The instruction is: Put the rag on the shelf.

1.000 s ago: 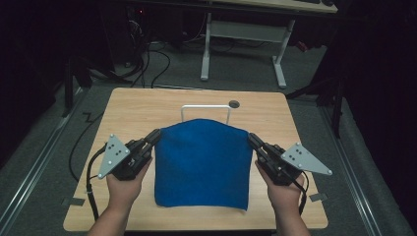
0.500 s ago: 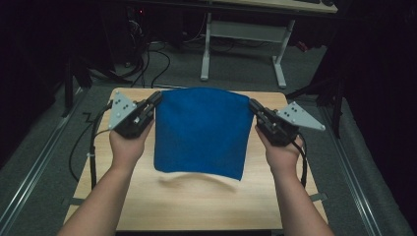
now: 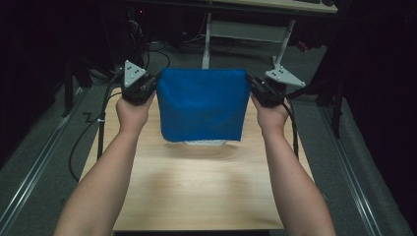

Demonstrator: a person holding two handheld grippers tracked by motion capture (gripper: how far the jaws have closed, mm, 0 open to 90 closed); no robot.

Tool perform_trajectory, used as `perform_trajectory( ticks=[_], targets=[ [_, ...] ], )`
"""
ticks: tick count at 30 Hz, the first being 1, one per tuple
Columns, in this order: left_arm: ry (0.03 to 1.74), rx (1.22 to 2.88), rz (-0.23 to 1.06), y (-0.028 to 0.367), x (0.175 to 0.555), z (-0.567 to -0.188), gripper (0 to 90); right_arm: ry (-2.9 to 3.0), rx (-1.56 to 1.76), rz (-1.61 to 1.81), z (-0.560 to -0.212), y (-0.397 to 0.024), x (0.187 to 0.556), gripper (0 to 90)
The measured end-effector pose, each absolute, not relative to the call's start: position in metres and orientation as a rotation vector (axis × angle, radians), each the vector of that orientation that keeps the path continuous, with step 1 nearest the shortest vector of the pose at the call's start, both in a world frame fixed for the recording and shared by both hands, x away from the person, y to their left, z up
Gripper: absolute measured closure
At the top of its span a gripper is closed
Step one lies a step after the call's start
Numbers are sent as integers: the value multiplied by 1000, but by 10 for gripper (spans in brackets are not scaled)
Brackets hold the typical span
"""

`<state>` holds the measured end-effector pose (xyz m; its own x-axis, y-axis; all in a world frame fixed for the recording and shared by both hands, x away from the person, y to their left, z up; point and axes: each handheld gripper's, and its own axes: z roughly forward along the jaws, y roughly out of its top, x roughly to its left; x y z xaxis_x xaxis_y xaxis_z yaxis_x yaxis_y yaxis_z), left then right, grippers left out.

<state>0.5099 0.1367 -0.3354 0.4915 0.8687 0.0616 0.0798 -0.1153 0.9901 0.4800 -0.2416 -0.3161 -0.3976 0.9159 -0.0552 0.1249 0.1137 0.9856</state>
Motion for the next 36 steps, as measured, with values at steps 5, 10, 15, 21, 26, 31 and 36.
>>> perform_trajectory(
  ticks=[5,10,15,21,26,31,36],
  targets=[
    [886,1588,843,134,527,-343,883,1705,1065,1277,-326,-234,510,884],
    [978,1703,721,130,554,-377,882,1761,1174,1235,-350,-236,536,883],
    [1004,1785,638,129,557,-408,882,1833,1253,1201,-386,-240,543,883],
    [1043,1828,522,133,551,-446,881,1890,1289,1184,-419,-241,536,883],
    [1062,1804,440,133,545,-461,880,1914,1319,1181,-438,-242,526,882],
    [1053,1821,407,128,539,-472,881,1932,1342,1188,-451,-242,517,882],
    [1065,1840,377,122,535,-486,881,1946,1356,1179,-462,-241,511,882]
  ],
)
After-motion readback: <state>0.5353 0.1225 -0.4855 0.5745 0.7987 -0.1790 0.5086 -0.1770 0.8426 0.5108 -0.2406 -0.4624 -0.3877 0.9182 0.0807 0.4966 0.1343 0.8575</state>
